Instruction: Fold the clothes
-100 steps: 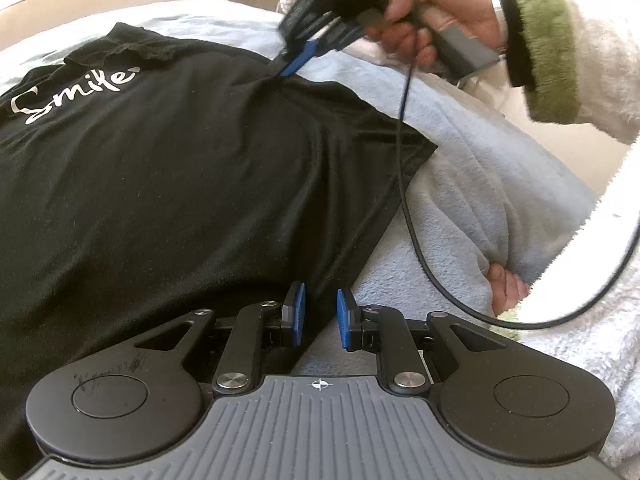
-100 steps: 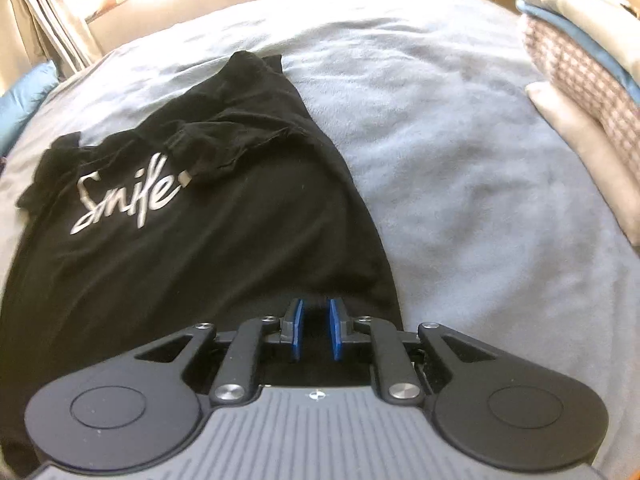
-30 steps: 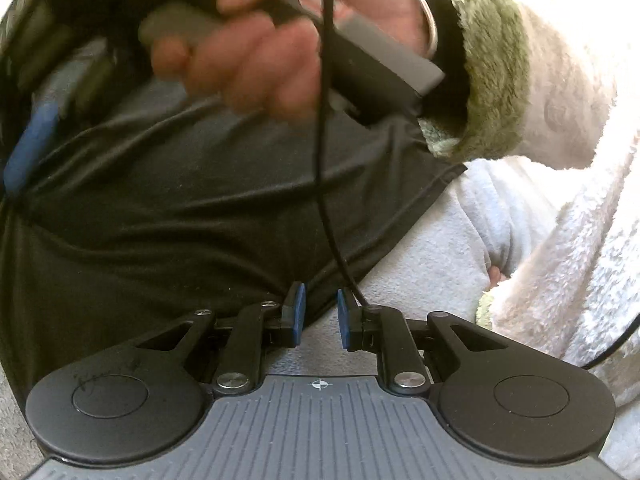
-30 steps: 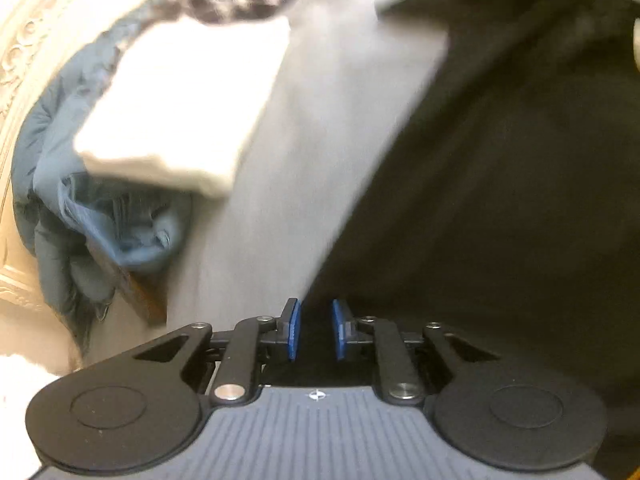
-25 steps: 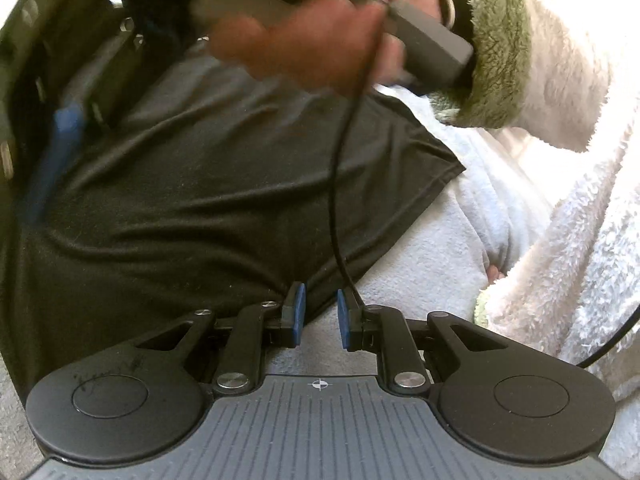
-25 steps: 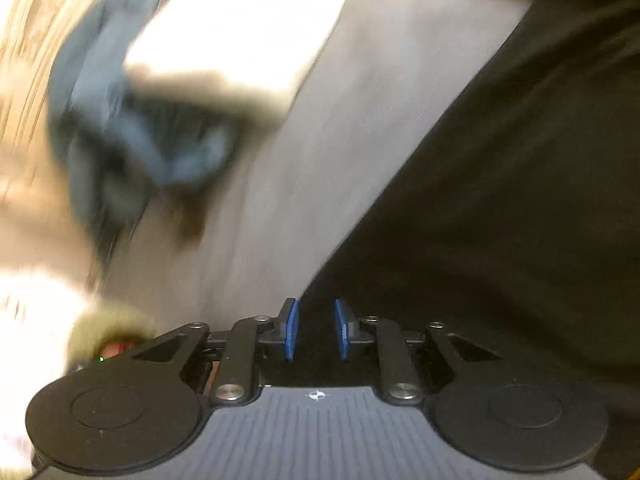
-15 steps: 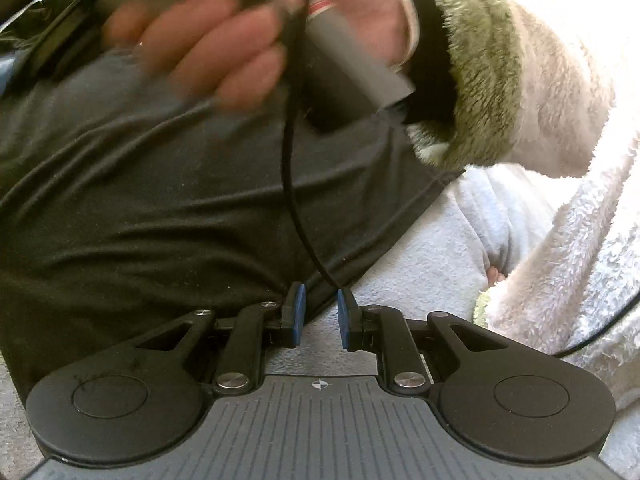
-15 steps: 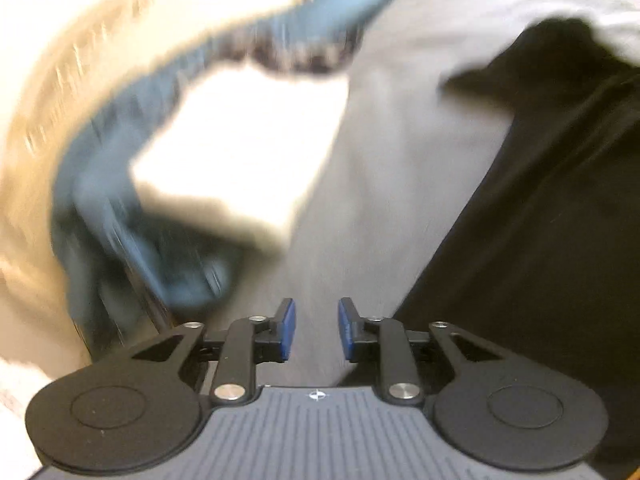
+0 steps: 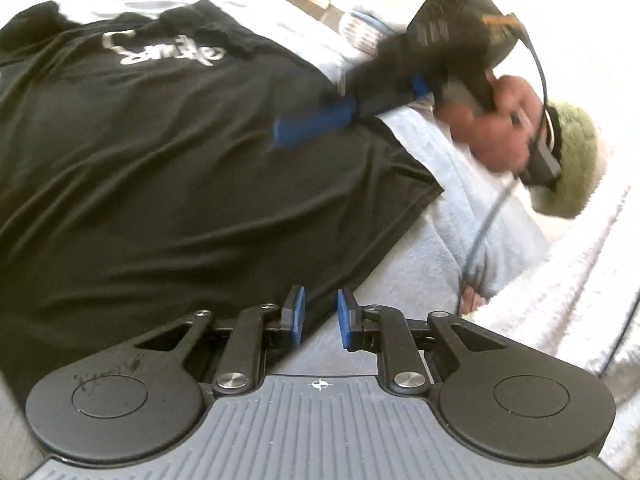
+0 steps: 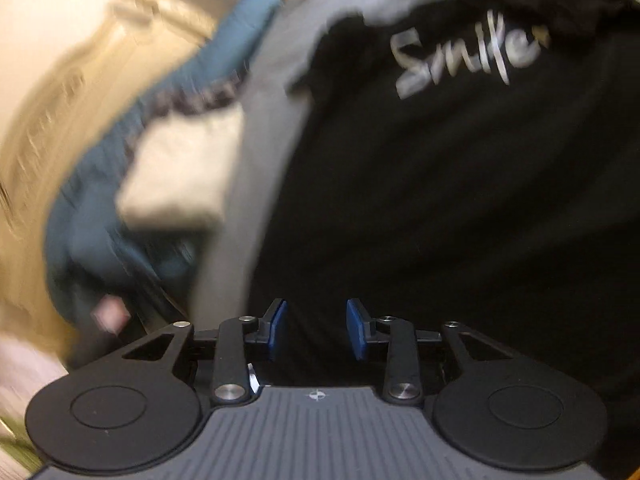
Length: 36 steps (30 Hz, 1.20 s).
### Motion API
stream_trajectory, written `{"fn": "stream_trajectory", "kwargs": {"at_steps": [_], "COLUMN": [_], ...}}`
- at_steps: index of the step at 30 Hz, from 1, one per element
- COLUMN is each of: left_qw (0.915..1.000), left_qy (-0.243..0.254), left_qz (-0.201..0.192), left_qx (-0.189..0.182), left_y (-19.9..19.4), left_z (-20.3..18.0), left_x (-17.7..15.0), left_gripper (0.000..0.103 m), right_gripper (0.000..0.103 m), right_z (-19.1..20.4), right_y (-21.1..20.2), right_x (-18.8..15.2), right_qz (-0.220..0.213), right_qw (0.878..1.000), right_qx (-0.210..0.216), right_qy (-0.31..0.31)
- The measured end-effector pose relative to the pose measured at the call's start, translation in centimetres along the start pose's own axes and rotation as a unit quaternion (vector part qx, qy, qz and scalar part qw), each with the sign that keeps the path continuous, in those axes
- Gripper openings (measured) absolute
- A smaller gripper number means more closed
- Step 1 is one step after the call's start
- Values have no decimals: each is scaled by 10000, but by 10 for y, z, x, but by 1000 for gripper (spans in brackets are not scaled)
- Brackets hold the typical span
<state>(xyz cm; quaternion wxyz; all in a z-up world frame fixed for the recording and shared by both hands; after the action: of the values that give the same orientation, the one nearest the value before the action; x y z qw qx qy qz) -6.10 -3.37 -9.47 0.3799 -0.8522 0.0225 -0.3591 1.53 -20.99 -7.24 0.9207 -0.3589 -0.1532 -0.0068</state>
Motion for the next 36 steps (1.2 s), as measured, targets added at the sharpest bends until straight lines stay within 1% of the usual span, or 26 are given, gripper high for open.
{"fn": "stream_trajectory", "kwargs": {"at_steps": [3, 4, 5, 6, 8, 9, 12, 13, 14, 15, 17, 20, 24, 25, 26, 27, 29, 32, 33, 34, 35, 36], "left_qw": [9991, 9988, 9985, 9982, 9980, 9980, 9979, 9978, 9977, 9976, 9975, 9974, 9978, 9979, 9980, 9980, 9982, 9983, 9983, 9984, 9984, 9985], "left_qy": [137, 158, 171, 185, 161, 146, 82, 85, 102, 120, 153, 219, 172, 165, 158, 151, 140, 151, 159, 160, 150, 147], "left_qz": [308, 362, 395, 428, 460, 474, 500, 507, 516, 519, 520, 504, 468, 462, 457, 456, 453, 430, 423, 415, 404, 398], "left_qx": [245, 296, 336, 375, 397, 403, 413, 418, 427, 436, 453, 472, 449, 434, 417, 403, 375, 370, 362, 358, 355, 356], "left_y": [18, 21, 23, 24, 25, 25, 25, 26, 26, 25, 24, 25, 21, 20, 20, 21, 21, 22, 23, 22, 22, 22], "left_z": [-1, -2, -2, -2, -2, -2, -1, -1, -1, -2, -3, -4, -4, -4, -3, -3, -2, -2, -2, -2, -2, -3], "left_x": [-2, -3, -4, -5, -5, -5, -4, -3, -3, -3, -5, -6, -7, -7, -7, -7, -7, -8, -8, -8, -9, -9], "left_gripper": [17, 17, 17, 17, 17, 17, 17, 17, 17, 17, 17, 17, 17, 17, 17, 17, 17, 17, 17, 17, 17, 17], "right_gripper": [30, 24, 17, 6, 7, 8, 8, 8, 8, 8, 8, 6, 8, 8, 8, 8, 8, 6, 6, 6, 7, 8], "right_z": [-3, -4, -9, -14, -23, -26, -3, 8, 25, 37, 52, 42, 34, 40, 48, 57, 67, 56, 50, 45, 40, 37], "right_y": [19, 26, 28, 27, 12, 3, -4, -1, 8, 18, 43, 61, 41, 39, 41, 44, 62, 83, 80, 74, 68, 62], "right_x": [-15, -20, -18, -12, 5, 12, 9, 4, -5, -15, -30, -15, 17, 14, 5, -6, -27, -15, -4, 10, 24, 32], "right_qz": [338, 448, 401, 242, -454, -766, -726, -559, -277, -17, 350, 83, -440, -303, -47, 219, 673, 509, 284, -35, -361, -497], "right_qw": [9968, 9943, 9914, 9899, 9841, 9793, 9765, 9747, 9679, 9583, 9327, 9170, 9304, 9315, 9312, 9289, 9043, 9059, 9204, 9293, 9358, 9382], "right_qx": [-552, -737, -972, -1132, -1586, -1776, -1547, -1386, -1228, -1166, -1235, -1829, -1961, -1736, -1415, -1083, -1023, -1238, -1193, -1338, -1500, -1558], "right_qy": [-470, -628, -782, -823, -664, -601, -1313, -1660, -2175, -2608, -3370, -3544, -3066, -3181, -3359, -3534, -4090, -4019, -3712, -3441, -3169, -3051]}}
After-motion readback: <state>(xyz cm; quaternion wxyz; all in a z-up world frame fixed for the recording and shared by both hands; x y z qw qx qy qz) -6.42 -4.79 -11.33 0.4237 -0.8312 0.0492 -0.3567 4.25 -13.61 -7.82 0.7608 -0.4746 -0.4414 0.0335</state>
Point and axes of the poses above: each gripper's, at about its wrist camera, not at the fingertips, and y roughly the way its jaws point, z to its left, x to its top, the point moved 4 cm from there along y, roughly the way its jaws point
